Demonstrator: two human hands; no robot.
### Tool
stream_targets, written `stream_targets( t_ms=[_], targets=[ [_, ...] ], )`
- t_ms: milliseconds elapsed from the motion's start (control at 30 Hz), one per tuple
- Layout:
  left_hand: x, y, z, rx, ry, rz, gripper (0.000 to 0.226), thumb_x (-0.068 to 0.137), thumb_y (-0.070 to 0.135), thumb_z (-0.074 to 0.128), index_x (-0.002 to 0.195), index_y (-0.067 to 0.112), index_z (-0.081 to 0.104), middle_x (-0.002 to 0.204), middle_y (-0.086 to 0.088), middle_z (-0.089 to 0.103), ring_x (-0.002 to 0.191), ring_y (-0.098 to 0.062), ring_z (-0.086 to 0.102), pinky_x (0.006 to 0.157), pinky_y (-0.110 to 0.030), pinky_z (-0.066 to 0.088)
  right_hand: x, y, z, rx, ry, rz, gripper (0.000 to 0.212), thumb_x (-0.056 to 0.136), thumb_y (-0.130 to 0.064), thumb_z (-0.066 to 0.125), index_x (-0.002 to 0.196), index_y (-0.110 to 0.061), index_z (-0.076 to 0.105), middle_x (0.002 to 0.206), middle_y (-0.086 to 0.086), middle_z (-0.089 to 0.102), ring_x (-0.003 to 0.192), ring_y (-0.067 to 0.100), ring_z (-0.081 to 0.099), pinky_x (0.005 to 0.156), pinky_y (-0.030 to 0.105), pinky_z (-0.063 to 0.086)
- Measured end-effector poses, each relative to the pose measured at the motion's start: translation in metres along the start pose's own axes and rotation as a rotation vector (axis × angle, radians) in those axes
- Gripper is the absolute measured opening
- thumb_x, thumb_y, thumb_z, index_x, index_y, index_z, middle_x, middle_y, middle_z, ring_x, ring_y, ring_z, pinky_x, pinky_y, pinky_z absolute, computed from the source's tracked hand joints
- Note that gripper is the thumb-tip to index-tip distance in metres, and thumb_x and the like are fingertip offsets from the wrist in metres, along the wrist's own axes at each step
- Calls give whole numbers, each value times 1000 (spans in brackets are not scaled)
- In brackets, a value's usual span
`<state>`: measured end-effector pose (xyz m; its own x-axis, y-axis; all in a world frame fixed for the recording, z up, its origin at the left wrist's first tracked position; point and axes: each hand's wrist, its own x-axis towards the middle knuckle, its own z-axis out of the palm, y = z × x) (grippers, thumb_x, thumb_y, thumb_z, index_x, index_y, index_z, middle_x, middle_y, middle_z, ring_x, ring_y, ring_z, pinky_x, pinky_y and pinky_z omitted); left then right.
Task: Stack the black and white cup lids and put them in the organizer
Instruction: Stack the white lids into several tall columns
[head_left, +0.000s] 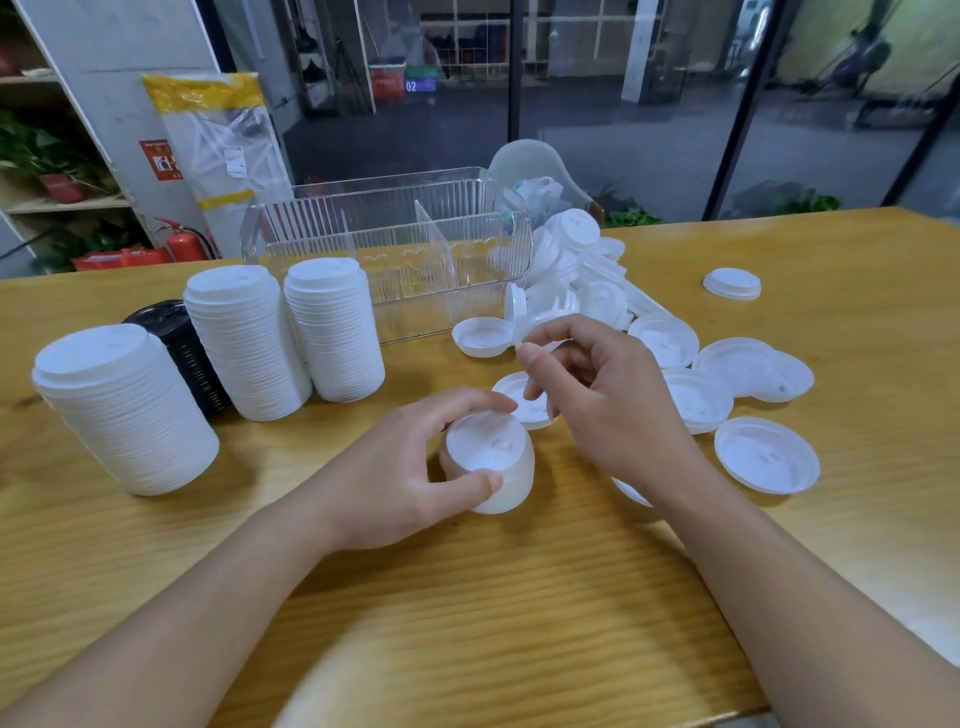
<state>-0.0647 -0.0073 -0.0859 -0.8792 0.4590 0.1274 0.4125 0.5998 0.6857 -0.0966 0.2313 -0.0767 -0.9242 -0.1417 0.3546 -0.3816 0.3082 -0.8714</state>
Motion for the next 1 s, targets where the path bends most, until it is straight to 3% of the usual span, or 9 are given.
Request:
stream_targets(
  t_ms=[100,200,367,500,633,767,1000],
  targets=[
    [0,1,0,10,-26,1,56,99,31,79,148,46,57,145,26,62,139,-4,56,116,-38,46,0,1,0,-5,0,-1,13,104,-40,71,106,-27,73,78,0,77,68,12,67,72,43,57],
    [-1,-1,0,3,-66,-13,56,102,31,75,150,48,53,146,24,61,138,-7,56,115,-40,47,0,2,0,-10,-9,9,14,104,-41,72,105,-27,73,79,-1,77,69,12,67,72,42,56],
    [0,-2,3,-7,-95,-8,55,107,34,69,154,53,45,159,35,47,150,0,44,122,-41,42,1,5,1,-60,-52,5,12,103,-43,72,101,-31,74,81,-5,78,72,12,69,73,40,58],
    [-1,-2,5,-11,-107,-16,72,99,41,81,157,52,39,161,35,44,152,3,42,125,-40,39,0,5,0,-91,-82,-11,11,101,-42,75,99,-30,75,88,-7,78,78,14,69,74,40,58],
    [0,-7,1,-49,-75,-31,100,81,35,99,159,45,37,157,24,53,151,0,46,126,-38,39,-3,0,-6,-136,-182,-52,20,95,-46,80,106,-31,76,102,-10,77,93,16,69,79,29,51],
    [2,-13,-2,-5,-56,-68,107,77,36,101,157,53,31,145,36,58,143,7,50,122,-31,40,-8,-6,-6,-304,-410,-54,34,87,-45,88,118,-42,72,120,-27,68,116,4,60,91,21,44],
    [5,-15,2,29,3,-88,114,75,44,101,160,56,26,142,33,60,138,8,52,117,-27,42,-9,0,3,-373,-391,-85,56,82,-50,90,133,-44,66,126,-30,66,120,0,59,100,24,47]
  ],
)
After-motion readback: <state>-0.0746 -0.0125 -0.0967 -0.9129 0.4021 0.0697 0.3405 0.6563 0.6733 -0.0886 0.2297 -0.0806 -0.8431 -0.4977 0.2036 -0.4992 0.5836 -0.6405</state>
